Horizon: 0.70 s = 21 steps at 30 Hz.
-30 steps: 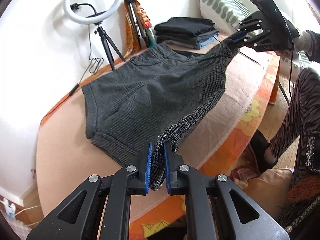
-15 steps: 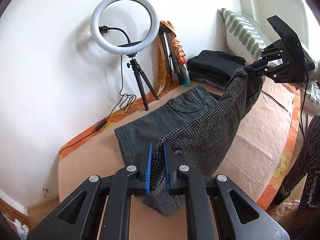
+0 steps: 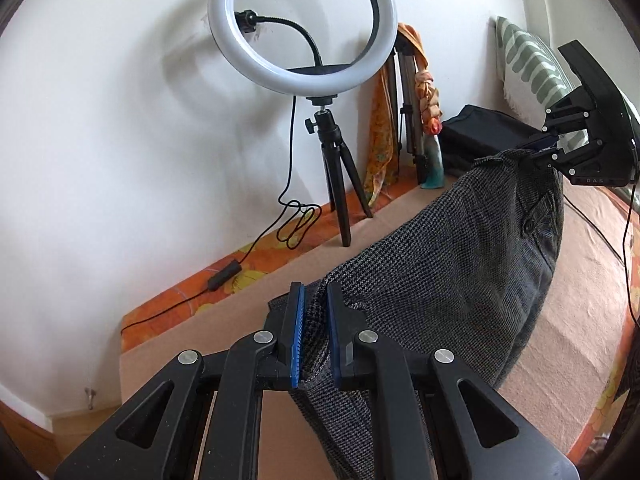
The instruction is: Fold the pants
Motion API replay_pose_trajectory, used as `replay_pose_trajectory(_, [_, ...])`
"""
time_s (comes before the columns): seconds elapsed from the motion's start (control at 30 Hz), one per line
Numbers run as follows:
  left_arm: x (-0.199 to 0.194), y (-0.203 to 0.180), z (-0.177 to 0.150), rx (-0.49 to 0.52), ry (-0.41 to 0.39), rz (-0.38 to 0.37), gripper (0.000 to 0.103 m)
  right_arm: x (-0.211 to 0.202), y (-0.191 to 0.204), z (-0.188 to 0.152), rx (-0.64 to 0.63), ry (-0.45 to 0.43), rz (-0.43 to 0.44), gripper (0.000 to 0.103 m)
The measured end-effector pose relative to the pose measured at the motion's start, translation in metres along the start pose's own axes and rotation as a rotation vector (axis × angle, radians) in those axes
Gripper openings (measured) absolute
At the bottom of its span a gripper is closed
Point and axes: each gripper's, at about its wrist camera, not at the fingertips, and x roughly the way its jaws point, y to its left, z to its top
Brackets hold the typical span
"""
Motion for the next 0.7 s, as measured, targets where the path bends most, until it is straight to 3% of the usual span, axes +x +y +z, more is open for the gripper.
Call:
replay_pose_trajectory(0.33, [0.093, 0.025, 0.002, -0.006, 0.093, -0.019, 0.009, 0.097, -0.018, 0.014, -0.006, 0.129, 0.047, 0.014])
replay_pose_trajectory(0.7, [0.164, 0.035, -0.002, 0.007, 0.174, -0.007, 0.009, 0.176, -0.021, 0.015, -0.005, 0.227, 0.064, 0.014])
